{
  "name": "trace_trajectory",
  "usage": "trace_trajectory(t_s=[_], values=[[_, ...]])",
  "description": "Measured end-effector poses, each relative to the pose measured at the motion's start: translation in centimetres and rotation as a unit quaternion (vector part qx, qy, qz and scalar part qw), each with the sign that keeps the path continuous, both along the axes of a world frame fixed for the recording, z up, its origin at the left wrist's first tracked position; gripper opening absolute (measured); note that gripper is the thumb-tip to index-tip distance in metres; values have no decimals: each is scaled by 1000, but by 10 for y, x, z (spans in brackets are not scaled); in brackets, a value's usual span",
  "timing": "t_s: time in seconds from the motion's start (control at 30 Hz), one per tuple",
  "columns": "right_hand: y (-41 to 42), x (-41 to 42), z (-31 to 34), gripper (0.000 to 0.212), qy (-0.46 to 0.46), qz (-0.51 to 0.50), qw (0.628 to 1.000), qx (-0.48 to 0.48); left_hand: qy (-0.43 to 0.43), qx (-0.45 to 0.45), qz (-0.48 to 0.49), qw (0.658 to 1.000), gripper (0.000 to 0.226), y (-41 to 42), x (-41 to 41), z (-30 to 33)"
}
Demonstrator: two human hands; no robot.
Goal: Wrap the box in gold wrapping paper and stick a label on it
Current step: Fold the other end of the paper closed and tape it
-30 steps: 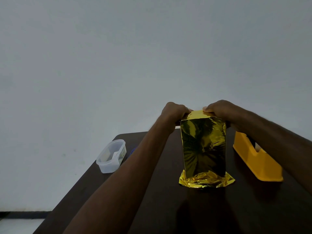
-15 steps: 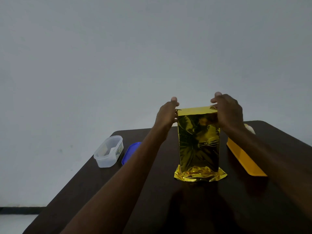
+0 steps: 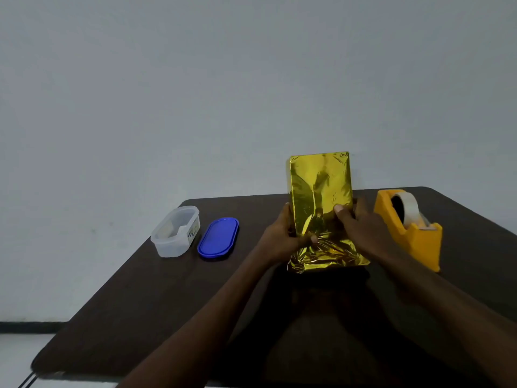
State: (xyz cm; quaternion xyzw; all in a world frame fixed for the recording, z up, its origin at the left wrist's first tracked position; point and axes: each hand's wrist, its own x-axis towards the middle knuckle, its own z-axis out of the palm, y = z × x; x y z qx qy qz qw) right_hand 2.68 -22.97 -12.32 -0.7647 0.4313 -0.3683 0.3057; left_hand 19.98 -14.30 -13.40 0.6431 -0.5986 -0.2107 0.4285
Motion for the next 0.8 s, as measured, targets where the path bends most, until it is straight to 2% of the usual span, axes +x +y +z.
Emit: trace_trajectory(t_s=[0.1, 0.2, 0.33, 0.47, 0.53, 0.6, 0.67, 0.8], values=[[-7, 3, 8, 44, 11, -46, 999, -10, 3, 11, 36, 999, 53, 0, 6, 20], [-9, 7, 15, 53, 13, -69, 996, -52, -29, 19, 74, 997, 57, 3, 11, 49], [-11, 12, 29, 104, 78, -59, 980, -175, -170, 19, 131, 976, 64, 2, 13, 95], [-5, 20, 54, 128, 159, 34, 956, -246, -311, 32, 116, 943, 77, -3, 4, 144], [-4, 23, 68, 123, 156, 111, 961, -200, -370, 46, 72, 925, 77, -5, -3, 165], [-10, 22, 74, 102, 122, 176, 969, -123, -403, 56, 32, 913, 76, -8, -10, 182], [-15, 20, 71, 81, 91, 199, 973, -66, -413, 45, 8, 910, 75, -9, -14, 194], [-15, 14, 50, 83, 38, 170, 985, -9, -459, -73, 53, 884, 66, -11, -12, 208]])
